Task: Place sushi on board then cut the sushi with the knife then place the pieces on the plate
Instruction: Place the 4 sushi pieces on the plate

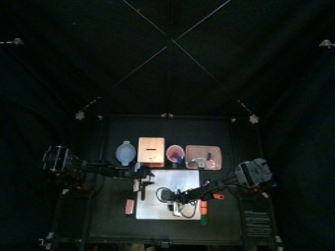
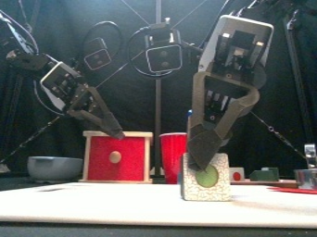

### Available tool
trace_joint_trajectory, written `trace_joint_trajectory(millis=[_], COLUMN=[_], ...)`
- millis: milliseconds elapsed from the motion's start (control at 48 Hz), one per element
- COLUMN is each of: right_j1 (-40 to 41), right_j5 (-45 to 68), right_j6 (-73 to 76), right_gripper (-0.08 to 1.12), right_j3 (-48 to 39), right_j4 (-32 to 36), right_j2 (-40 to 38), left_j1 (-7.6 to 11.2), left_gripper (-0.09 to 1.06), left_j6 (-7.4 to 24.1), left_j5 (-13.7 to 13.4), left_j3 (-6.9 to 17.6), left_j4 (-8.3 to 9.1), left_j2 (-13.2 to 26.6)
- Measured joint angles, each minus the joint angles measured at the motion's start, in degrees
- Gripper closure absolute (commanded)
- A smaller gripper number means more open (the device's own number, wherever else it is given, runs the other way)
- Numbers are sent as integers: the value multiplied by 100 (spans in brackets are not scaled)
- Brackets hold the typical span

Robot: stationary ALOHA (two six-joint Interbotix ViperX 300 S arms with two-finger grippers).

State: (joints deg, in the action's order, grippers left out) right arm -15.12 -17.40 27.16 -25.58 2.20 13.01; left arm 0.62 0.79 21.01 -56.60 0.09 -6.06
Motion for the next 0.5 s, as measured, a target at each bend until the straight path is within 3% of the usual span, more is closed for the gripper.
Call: trace_joint_trajectory(millis=[104, 208, 500], right_j1=[0, 9, 387], right_j5=[0, -132, -703], right_j6=[9, 9, 35], right_gripper=[52, 52, 52], right_j3=[0, -62, -765], right_j4=[35, 53, 88], right_j2=[0, -97, -1389], left_j1=[0, 0, 0], left_gripper=[18, 18, 18], left_j6=[0, 0, 0], left_j5=[-9, -9, -9], left_j3=[0, 0, -9], left_j4=[9, 9, 9], left_j2=[0, 0, 0])
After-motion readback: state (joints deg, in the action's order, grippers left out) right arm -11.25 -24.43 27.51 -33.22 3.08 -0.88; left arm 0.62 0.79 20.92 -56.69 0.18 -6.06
